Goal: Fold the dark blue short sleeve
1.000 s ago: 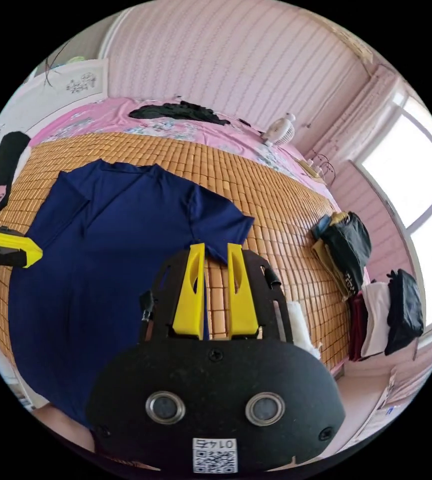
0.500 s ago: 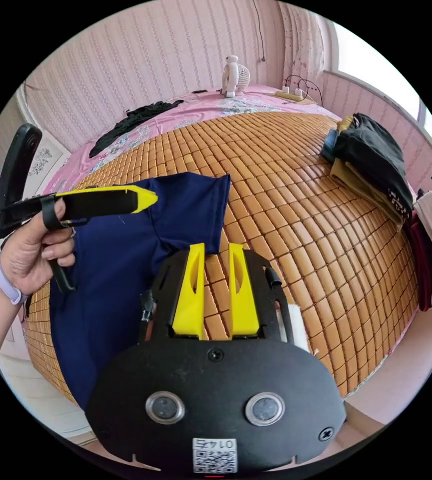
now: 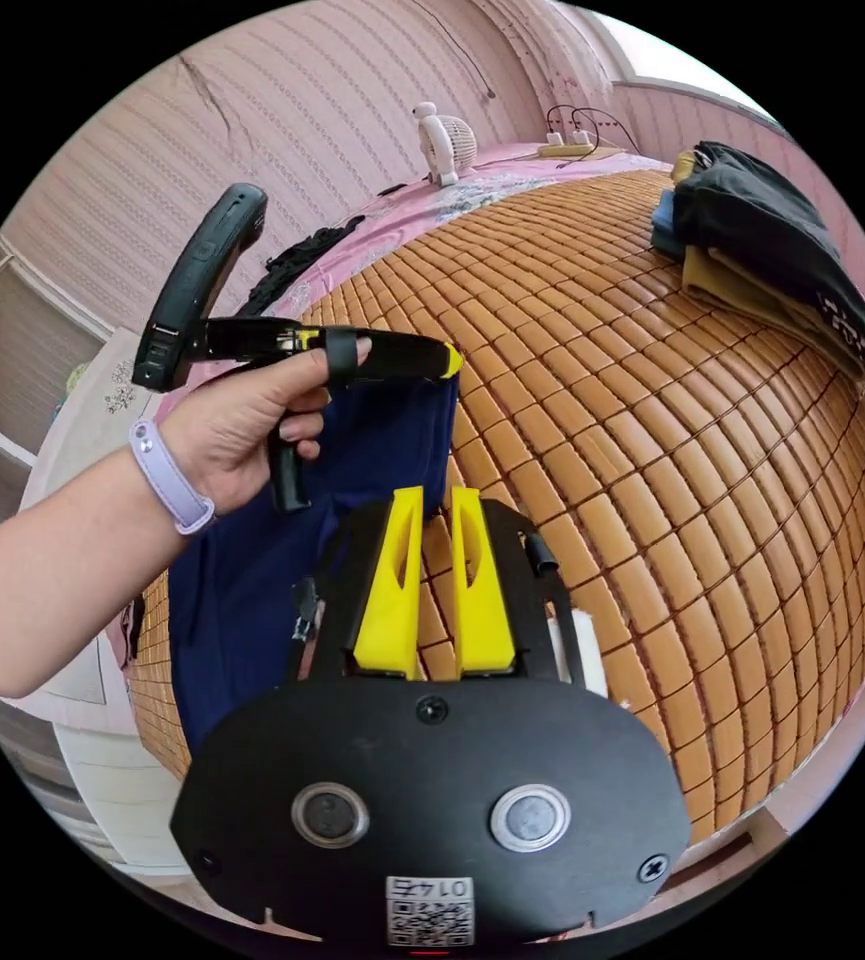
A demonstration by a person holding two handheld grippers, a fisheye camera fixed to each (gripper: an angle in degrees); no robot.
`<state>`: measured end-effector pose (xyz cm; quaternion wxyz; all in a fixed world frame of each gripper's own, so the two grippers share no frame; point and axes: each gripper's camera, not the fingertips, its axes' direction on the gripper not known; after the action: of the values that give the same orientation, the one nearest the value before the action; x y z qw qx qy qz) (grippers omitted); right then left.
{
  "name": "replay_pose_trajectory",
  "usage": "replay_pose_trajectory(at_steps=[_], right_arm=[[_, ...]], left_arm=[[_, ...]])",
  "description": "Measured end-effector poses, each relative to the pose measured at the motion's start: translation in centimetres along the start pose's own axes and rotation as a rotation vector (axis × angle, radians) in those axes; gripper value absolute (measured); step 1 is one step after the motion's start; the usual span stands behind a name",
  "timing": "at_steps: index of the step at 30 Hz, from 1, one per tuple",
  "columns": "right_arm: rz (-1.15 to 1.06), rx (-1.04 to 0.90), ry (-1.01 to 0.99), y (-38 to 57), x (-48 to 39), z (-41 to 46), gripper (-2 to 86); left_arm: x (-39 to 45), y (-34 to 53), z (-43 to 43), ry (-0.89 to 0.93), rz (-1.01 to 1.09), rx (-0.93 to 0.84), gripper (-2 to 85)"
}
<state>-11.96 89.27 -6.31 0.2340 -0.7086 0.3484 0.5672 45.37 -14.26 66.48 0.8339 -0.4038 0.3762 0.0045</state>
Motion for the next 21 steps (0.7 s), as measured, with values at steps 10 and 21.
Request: replay_pose_trajectory(at_steps=[10,21], right_arm=[[-0.340,0.075,-0.296,-2.1,-4.4,-5.3,1.6],[-0.505,-0.043,-0.147,-4.9,-7.2,-1.4,7.1]], left_arm=[[-5.8,10.2,-11.9,-0.030,-0.150,0.320,0.0],[-16.7,36.1,-18.5,-0.162,-0.597,0.234,8.0]])
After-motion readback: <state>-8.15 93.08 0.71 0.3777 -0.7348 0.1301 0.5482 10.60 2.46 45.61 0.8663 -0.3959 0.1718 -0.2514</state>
